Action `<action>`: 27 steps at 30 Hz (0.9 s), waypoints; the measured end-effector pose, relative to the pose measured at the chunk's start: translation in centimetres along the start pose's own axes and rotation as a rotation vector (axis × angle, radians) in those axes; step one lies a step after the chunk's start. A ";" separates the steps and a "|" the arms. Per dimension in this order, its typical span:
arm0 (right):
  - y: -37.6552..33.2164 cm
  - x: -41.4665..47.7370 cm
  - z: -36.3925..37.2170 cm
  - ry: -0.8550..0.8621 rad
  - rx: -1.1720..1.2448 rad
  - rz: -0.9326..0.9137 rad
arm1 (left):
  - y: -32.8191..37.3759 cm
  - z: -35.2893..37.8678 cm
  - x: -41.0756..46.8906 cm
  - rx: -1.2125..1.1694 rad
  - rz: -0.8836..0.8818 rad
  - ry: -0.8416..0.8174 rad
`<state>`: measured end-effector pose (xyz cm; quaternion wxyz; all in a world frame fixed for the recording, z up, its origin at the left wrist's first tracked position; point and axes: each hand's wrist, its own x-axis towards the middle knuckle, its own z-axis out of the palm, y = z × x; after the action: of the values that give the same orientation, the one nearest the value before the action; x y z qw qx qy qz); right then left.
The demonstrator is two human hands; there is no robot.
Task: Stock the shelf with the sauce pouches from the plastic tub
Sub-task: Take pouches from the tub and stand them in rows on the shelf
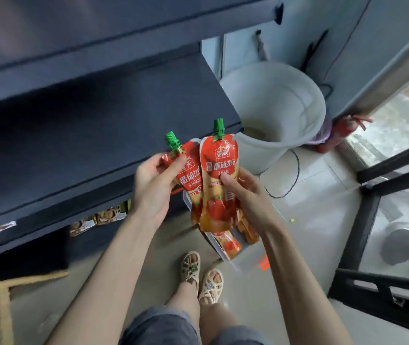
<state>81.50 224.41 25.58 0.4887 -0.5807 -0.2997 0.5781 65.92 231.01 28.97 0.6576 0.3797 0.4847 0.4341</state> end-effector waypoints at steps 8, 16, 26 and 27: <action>-11.2 -0.1 11.8 -0.082 0.008 -0.263 | 11.0 -5.1 -3.6 -0.171 0.174 -0.015; -17.8 2.5 22.3 -0.274 0.048 -0.347 | 18.7 -13.5 -2.1 -0.029 0.447 0.231; -21.9 9.7 33.7 -0.202 -0.030 -0.550 | 25.5 -24.6 4.2 0.095 0.608 0.476; -22.1 10.5 34.7 -0.186 -0.036 -0.567 | 25.8 -25.4 4.6 0.094 0.614 0.484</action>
<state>54.47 249.25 46.83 0.5907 -0.4269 -0.5037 0.4639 36.85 246.01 45.13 0.3457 0.4235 0.5090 0.6649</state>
